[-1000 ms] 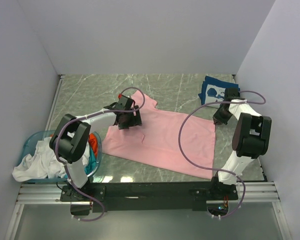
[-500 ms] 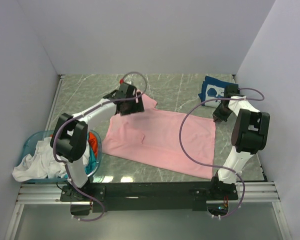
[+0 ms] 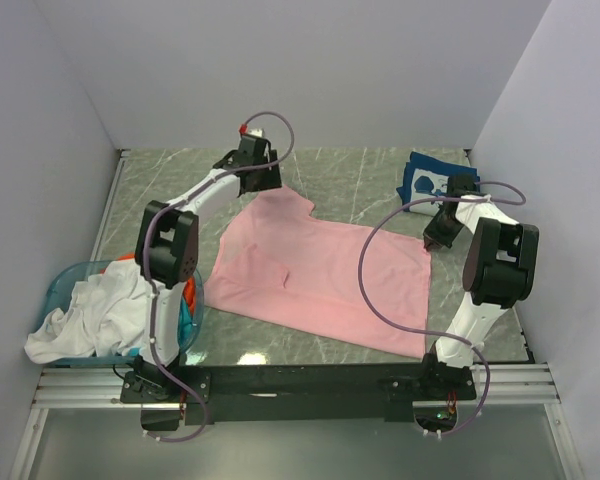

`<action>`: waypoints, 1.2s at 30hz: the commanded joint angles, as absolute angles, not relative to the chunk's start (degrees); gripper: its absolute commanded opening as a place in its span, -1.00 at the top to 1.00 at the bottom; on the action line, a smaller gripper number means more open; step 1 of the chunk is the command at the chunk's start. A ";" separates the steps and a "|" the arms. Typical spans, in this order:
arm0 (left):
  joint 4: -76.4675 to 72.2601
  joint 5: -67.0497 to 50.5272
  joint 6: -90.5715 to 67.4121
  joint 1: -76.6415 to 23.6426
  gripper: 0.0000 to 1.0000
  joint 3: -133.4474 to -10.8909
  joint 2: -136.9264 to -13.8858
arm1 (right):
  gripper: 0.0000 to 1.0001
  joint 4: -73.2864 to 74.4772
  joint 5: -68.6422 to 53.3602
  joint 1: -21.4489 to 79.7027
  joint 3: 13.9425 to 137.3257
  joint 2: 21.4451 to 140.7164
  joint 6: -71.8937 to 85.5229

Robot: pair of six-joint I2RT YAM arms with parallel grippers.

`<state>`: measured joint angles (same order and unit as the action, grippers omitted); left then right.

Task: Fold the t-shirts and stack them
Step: Fold the tshirt

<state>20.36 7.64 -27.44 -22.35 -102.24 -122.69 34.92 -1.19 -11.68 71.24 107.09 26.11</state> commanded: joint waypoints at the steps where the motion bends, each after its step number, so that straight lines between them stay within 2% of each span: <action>1: 17.59 9.23 -22.68 -22.76 -0.48 -105.20 -125.06 | 0.84 34.63 -1.67 -11.95 71.10 106.35 26.63; 12: 8.90 7.83 -18.90 -22.59 -0.46 -110.30 -132.27 | 0.84 36.21 -3.25 -12.04 73.39 107.66 26.02; 18: 7.91 6.15 -17.49 -22.59 -0.40 -113.02 -135.88 | 0.85 36.91 -4.30 -11.95 74.62 108.63 25.84; 22: 6.07 5.63 -16.70 -22.59 -0.24 -113.03 -136.84 | 0.84 36.91 -4.92 -11.95 74.71 108.90 25.58; 36: 4.75 4.83 -16.26 -22.41 -0.18 -113.82 -139.66 | 0.85 36.74 -5.71 -12.04 74.09 108.90 25.75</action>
